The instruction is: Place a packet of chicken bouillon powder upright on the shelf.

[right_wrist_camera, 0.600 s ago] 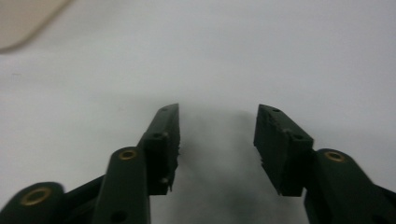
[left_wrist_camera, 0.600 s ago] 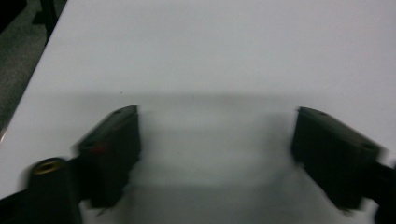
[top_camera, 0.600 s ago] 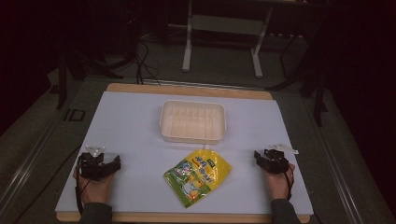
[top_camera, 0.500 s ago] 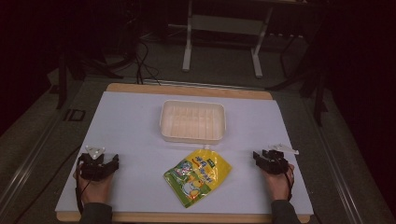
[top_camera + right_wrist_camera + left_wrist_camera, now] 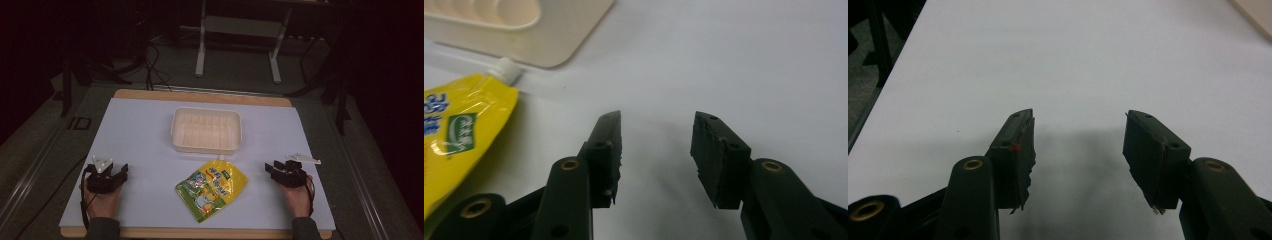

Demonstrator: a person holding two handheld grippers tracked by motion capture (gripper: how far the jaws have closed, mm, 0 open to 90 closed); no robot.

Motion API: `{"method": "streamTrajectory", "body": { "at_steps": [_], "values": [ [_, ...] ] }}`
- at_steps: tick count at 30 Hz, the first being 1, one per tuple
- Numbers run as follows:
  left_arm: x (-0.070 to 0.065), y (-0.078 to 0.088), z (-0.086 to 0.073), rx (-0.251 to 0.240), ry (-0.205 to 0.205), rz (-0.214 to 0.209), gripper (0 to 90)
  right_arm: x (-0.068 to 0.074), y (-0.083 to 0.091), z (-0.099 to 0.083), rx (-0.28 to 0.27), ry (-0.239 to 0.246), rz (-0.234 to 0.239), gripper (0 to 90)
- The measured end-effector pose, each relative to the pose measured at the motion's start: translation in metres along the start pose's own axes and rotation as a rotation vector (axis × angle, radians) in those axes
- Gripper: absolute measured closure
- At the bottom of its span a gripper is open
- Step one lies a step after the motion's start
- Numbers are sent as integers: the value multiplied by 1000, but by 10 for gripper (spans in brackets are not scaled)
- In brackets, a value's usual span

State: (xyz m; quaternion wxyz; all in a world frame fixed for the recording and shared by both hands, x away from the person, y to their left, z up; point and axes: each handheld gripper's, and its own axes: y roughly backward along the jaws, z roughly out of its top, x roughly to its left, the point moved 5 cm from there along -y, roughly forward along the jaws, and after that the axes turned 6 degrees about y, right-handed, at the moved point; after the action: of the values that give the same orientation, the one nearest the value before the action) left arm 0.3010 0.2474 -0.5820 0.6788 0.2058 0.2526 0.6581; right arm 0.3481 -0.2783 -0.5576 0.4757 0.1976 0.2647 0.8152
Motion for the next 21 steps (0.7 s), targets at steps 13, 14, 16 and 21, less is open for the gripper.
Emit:
{"method": "streamTrajectory", "body": {
  "at_steps": [13, 14, 16, 21],
  "values": [
    [-2, -1, 0, 6, -17, -2, 455, 31, -4, 8, 24, 25, 109, 473],
    [-2, -1, 0, 5, -16, -2, 455, 32, -4, 9, 22, 17, 120, 472],
    [-1, -1, 0, 8, -17, -3, 454, 35, -4, 10, 17, 11, 139, 470],
    [-2, -1, 0, 7, -22, -1, 452, 43, -5, 11, 23, 14, 175, 468]
  ]
}}
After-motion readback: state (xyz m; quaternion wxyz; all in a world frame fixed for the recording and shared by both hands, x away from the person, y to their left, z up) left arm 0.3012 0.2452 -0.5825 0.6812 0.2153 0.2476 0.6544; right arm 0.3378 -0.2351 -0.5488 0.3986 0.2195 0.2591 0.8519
